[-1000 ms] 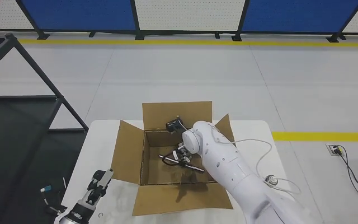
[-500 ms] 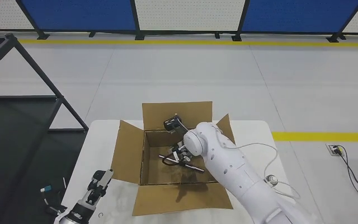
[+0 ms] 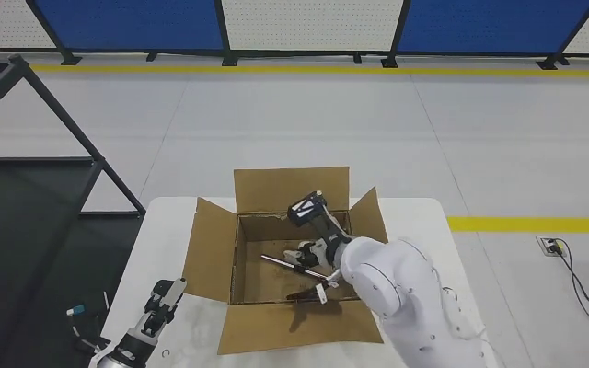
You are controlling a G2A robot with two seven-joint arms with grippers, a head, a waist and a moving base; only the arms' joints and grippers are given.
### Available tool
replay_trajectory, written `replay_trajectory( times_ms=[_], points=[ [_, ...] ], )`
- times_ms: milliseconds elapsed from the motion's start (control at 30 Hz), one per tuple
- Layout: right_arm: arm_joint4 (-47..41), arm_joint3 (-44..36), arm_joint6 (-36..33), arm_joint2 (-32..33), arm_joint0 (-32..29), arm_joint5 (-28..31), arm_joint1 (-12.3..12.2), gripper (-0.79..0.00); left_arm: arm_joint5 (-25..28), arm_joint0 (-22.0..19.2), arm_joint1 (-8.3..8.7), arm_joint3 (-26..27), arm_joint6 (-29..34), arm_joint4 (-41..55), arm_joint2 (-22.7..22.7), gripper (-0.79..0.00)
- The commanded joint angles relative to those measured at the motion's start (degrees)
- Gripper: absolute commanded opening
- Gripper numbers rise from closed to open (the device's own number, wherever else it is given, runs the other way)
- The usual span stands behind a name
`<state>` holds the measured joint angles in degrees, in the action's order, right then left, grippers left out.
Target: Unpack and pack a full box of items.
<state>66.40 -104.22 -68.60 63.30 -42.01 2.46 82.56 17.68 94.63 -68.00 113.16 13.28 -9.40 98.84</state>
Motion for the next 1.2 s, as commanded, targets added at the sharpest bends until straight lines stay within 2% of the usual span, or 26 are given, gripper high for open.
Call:
replay_trajectory(
  times_ms=[0, 67, 333, 467, 633, 800, 967, 1167],
  points=[
    [0.5, -6.2, 0.6, 2.7, -2.7, 0.6, -0.5, 0.0, 0.0, 0.0, 0.0, 0.0, 0.0, 0.0, 0.0, 0.0],
    [0.4, -11.1, 0.9, 5.3, -5.4, 1.6, -1.0, 0.0, 0.0, 0.0, 0.0, 0.0, 0.0, 0.0, 0.0, 0.0],
    [5.9, -25.8, -0.1, 16.5, -17.0, -3.0, -2.5, 0.0, 0.0, 0.0, 0.0, 0.0, 0.0, 0.0, 0.0, 0.0],
    [1.3, -28.3, 1.6, 26.1, -24.6, -3.4, -3.1, 0.0, 0.0, 0.0, 0.0, 0.0, 0.0, 0.0, 0.0, 0.0],
    [-3.9, -25.6, 2.2, 36.6, -32.3, -1.7, -3.8, 0.0, 0.0, 0.0, 0.0, 0.0, 0.0, 0.0, 0.0, 0.0],
    [-7.4, -18.3, 2.3, 42.4, -35.7, 0.0, -4.4, 0.0, 0.0, 0.0, 0.0, 0.0, 0.0, 0.0, 0.0, 0.0],
    [-6.8, -12.1, 0.9, 43.3, -36.3, -0.5, -5.0, 0.0, 0.0, 0.0, 0.0, 0.0, 0.0, 0.0, 0.0, 0.0],
    [-4.7, -5.0, -0.3, 41.2, -33.4, -1.3, -5.6, 0.0, 0.0, 0.0, 0.0, 0.0, 0.0, 0.0, 0.0, 0.0]
  ],
)
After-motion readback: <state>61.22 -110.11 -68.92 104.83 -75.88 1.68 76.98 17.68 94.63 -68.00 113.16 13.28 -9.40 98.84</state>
